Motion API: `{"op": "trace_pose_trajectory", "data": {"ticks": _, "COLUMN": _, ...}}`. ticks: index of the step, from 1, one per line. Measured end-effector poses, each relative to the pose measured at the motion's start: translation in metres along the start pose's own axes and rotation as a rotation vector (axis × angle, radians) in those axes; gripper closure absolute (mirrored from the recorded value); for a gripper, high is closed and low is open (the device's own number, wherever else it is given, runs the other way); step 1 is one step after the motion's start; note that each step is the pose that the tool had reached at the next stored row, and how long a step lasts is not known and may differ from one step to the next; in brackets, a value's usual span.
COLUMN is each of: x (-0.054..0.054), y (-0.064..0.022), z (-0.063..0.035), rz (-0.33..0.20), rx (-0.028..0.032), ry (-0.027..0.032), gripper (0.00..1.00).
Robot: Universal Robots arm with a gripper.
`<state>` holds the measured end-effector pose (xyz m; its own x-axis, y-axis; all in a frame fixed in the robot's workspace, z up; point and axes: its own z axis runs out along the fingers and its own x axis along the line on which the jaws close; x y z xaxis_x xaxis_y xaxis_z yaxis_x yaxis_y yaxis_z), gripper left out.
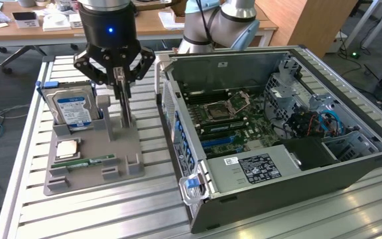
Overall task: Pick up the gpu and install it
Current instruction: 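Pick up the gpu and move the gpu toward the slot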
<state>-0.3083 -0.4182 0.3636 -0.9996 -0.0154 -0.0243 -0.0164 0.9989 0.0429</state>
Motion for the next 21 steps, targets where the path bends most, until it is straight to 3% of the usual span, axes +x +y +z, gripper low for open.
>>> {"op": "trace_pose_trajectory", "data": {"ticks": 21, "x": -0.001, "y": 0.0031, "z": -0.0559, "rz": 0.000, "rx": 0.0000, "ry": 0.0000, "gripper": 0.74}}
